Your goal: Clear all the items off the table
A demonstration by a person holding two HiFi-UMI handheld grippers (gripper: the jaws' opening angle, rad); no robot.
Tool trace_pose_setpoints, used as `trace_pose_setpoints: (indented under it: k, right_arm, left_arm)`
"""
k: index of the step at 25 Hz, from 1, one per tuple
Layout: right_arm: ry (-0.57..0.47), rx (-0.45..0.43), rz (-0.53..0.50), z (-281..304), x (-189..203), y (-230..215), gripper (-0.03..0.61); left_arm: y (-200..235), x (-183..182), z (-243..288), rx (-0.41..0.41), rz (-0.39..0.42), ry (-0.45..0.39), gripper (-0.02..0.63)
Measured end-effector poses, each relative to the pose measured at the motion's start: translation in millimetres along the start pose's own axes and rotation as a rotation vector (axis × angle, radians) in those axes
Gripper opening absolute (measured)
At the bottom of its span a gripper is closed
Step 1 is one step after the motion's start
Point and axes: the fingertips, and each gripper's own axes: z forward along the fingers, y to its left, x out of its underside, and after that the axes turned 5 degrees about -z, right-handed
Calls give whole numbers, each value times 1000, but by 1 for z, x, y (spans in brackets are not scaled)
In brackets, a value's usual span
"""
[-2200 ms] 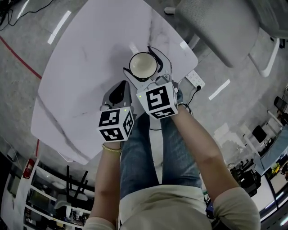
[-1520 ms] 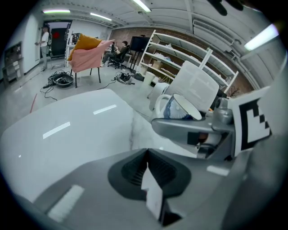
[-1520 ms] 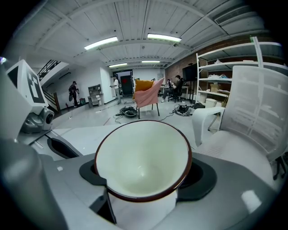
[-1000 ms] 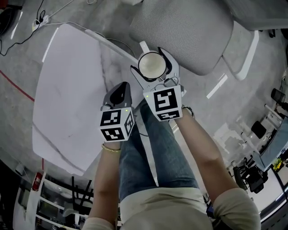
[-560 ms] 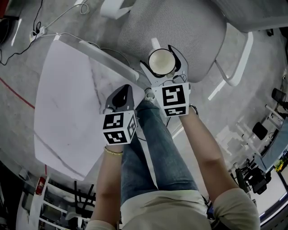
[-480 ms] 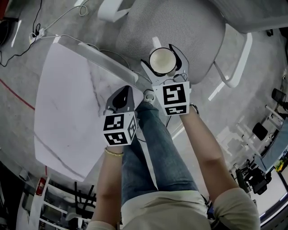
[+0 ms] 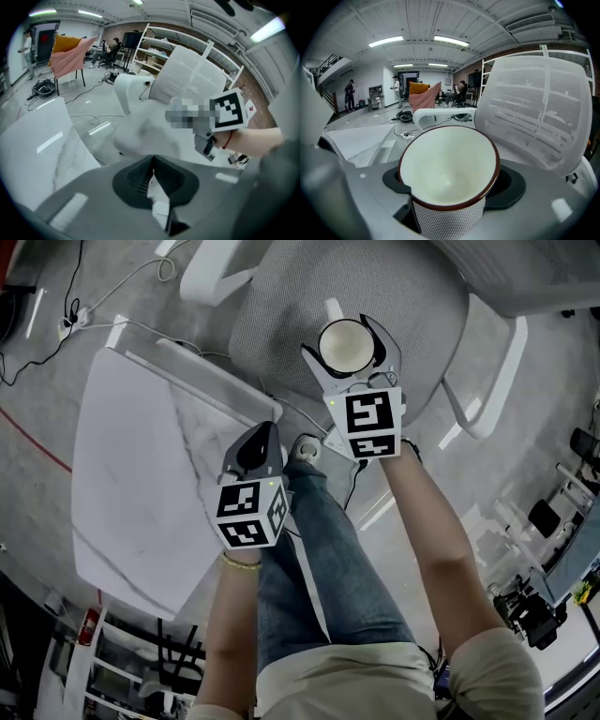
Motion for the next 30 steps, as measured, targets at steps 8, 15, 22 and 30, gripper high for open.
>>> trace_pose_setpoints:
  k: [8,15,22,30]
  right_arm:
    - [27,7,-4,30,18,-32,414]
    - [42,-8,16,55,24,-57,414]
    - [69,-37,62,71,32,-64,413]
    - [53,-55,101,70,35,-66,414]
  left_arm:
    - [-14,-2,20,-3,1,14,9]
    - [-28,5,24,7,16,27,9]
    - [-19,19,23,-2,-10,50,9]
    - [-9,16,15,-12,-39,19,9]
